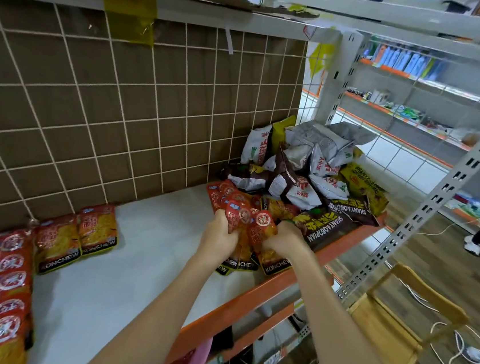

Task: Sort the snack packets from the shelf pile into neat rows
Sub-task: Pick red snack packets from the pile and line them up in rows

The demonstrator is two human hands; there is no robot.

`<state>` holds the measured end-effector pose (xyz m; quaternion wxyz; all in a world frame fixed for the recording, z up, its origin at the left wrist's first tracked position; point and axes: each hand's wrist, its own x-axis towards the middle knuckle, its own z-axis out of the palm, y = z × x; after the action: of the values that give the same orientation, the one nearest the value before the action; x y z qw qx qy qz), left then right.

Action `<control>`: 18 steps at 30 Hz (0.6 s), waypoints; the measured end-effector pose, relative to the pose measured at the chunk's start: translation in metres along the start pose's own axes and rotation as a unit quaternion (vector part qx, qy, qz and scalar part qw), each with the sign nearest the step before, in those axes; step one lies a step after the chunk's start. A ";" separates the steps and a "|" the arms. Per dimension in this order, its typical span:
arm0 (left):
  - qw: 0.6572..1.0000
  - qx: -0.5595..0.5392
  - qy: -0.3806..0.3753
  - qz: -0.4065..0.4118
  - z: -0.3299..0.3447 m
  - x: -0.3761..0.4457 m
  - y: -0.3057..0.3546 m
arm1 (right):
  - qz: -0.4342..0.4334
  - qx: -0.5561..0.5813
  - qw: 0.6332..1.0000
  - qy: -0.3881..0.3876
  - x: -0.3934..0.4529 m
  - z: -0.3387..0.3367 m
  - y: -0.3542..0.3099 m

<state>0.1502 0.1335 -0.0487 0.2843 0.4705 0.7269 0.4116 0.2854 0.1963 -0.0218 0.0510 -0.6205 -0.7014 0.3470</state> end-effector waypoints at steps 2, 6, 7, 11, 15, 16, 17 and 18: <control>0.999 -0.037 -0.001 -0.013 -0.010 -0.004 0.002 | -0.022 0.022 0.999 0.013 0.000 -0.004 0.007; 0.995 -0.064 0.054 -0.062 -0.055 -0.015 -0.007 | -0.097 0.091 0.990 0.037 -0.004 -0.013 0.005; 0.992 -0.066 0.080 -0.068 -0.069 -0.019 -0.014 | -0.118 0.120 0.985 0.032 -0.010 -0.014 -0.005; 0.973 -0.075 0.193 -0.105 -0.129 -0.040 -0.048 | -0.183 0.209 0.960 -0.016 -0.019 0.016 -0.062; 0.947 0.004 0.266 -0.178 -0.177 -0.060 -0.086 | -0.189 0.234 0.948 -0.107 -0.018 0.085 -0.118; 0.941 0.009 0.274 -0.198 -0.186 -0.062 -0.093 | -0.189 0.234 0.945 -0.127 -0.018 0.103 -0.130; 0.935 0.010 0.280 -0.218 -0.193 -0.064 -0.098 | -0.187 0.234 0.943 -0.148 -0.019 0.119 -0.142; 0.930 0.020 0.277 -0.241 -0.199 -0.063 -0.103 | -0.182 0.237 0.940 -0.167 -0.018 0.136 -0.152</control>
<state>-0.0299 -0.0127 -0.0366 0.1529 0.1535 0.8763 0.4302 0.0944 0.1240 -0.0338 0.1407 -0.3853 -0.6985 0.5864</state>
